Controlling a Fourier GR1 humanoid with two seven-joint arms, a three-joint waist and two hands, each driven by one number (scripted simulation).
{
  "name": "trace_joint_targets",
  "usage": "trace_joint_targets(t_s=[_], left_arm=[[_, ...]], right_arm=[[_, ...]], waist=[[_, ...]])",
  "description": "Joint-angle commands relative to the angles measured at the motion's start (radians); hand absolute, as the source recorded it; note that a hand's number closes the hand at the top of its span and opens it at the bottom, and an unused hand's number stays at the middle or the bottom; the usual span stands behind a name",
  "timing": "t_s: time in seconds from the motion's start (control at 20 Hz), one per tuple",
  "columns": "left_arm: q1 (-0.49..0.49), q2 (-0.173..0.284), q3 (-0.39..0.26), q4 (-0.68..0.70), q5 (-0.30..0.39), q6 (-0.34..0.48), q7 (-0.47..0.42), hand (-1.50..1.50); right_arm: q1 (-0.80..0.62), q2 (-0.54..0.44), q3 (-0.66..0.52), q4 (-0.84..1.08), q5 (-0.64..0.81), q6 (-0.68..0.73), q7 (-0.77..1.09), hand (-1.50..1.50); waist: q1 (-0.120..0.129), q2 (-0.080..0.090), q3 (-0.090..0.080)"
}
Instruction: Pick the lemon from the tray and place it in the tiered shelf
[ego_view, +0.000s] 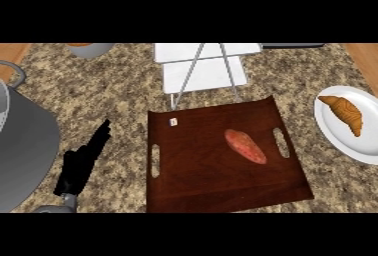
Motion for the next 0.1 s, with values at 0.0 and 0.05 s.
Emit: trace_joint_targets(t_s=[0.0, 0.05], left_arm=[[-0.027, 0.000, 0.026, 0.072, -0.005, -0.021, -0.018, 0.00], [0.039, -0.002, -0.010, -0.074, -0.014, -0.018, 0.047, 0.00]], right_arm=[[0.125, -0.035, -0.021, -0.125, -0.064, 0.072, 0.045, -1.50], [0.053, -0.089, -0.033, 0.029, -0.060, 0.073, -0.026, -1.50]], waist=[[0.006, 0.005, -0.001], [0.020, 0.006, 0.000]])
